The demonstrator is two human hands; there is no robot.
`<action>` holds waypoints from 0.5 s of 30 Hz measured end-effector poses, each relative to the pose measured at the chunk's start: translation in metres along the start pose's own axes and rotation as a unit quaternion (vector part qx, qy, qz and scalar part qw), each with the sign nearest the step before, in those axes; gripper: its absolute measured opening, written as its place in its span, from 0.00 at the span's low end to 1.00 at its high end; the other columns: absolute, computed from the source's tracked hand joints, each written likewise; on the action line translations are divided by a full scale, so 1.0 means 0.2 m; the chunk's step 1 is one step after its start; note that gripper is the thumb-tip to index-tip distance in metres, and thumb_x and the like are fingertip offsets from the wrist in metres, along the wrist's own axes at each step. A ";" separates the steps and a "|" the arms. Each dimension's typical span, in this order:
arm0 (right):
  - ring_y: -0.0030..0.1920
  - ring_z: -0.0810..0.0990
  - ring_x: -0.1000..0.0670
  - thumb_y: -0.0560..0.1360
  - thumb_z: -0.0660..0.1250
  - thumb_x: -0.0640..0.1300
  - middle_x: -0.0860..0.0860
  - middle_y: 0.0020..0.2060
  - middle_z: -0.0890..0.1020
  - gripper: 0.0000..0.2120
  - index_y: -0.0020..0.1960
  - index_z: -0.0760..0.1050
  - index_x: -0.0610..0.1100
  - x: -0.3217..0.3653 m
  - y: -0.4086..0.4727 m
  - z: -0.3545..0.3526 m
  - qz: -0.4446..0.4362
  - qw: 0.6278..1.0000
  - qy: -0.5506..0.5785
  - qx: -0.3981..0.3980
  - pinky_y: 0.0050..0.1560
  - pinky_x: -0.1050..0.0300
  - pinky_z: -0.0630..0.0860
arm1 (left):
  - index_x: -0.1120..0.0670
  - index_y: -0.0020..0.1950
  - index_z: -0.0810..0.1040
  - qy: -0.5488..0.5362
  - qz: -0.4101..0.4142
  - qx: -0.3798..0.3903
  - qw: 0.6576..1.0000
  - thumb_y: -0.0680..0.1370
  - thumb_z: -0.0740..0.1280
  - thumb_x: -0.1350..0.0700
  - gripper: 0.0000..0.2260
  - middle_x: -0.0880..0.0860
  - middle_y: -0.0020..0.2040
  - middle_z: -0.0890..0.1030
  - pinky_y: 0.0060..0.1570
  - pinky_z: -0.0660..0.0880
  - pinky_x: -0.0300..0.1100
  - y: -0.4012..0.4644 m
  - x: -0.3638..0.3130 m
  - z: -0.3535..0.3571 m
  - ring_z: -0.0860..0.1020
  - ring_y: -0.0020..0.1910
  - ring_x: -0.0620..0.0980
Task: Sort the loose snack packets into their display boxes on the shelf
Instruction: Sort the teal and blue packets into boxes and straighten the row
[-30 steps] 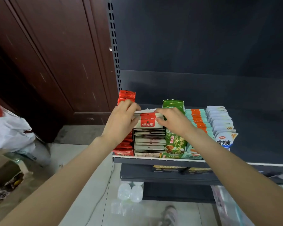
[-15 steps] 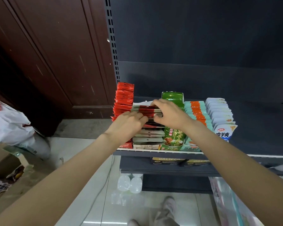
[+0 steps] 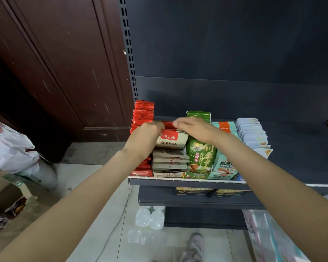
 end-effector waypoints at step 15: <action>0.38 0.74 0.54 0.77 0.65 0.45 0.55 0.37 0.77 0.08 0.40 0.72 0.51 -0.01 -0.01 0.04 -0.050 0.993 -0.067 -0.080 0.41 0.58 0.68 | 0.53 0.67 0.72 0.048 0.185 0.126 0.973 0.77 0.63 0.44 0.22 0.50 0.63 0.76 0.55 0.76 0.47 -0.10 0.00 0.10 0.76 0.59 0.50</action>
Point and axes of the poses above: each hand's wrist, its own y-axis towards the middle knuckle, its own z-axis out of the palm, x = y × z, the point moved 1 cm from there along y, towards the middle knuckle
